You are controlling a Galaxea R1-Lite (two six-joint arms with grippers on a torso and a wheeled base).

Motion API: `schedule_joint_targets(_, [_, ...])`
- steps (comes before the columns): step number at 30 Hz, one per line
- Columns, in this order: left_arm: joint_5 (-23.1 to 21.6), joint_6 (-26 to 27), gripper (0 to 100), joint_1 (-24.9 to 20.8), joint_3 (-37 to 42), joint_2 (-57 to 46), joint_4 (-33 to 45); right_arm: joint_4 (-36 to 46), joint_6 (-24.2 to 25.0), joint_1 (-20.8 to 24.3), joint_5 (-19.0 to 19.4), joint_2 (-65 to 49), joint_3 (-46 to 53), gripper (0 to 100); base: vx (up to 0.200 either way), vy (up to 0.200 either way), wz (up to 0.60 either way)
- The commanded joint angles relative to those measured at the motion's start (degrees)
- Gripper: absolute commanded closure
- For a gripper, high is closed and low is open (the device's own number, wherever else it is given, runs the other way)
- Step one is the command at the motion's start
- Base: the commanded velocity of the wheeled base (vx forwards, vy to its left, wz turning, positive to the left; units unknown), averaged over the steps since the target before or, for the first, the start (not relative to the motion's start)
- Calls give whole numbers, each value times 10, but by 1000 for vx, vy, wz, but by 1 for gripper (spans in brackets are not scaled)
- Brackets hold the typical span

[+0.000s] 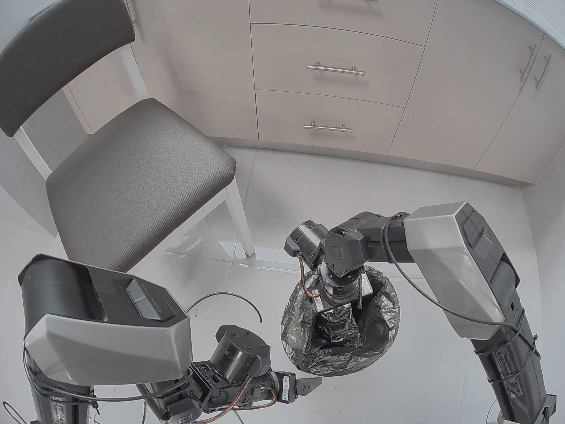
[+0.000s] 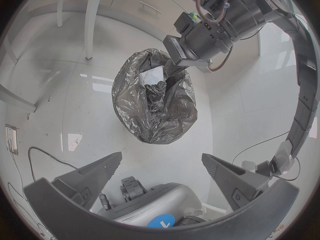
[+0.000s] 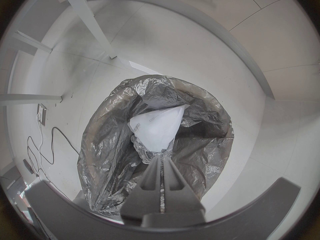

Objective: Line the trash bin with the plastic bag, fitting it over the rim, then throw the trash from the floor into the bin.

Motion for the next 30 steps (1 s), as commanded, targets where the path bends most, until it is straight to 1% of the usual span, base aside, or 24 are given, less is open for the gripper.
schedule_joint_targets(1, [0,0,0,0,0,1,-1,-10,0,0,0,15,0,100,0,0,0])
schedule_joint_targets(7, [0,0,0,0,1,1,-4,-39,-1,-3,0,30,0,100,0,0,0])
schedule_joint_targets(12, [0,0,0,0,1,1,-4,-67,-1,-18,-1,55,0,100,0,0,0])
schedule_joint_targets(20, [0,0,0,0,1,2,-4,-105,-6,-29,-4,84,0,100,0,0,0])
schedule_joint_targets(30, [0,0,0,0,1,2,-4,-130,-6,-35,-4,109,0,100,0,0,0])
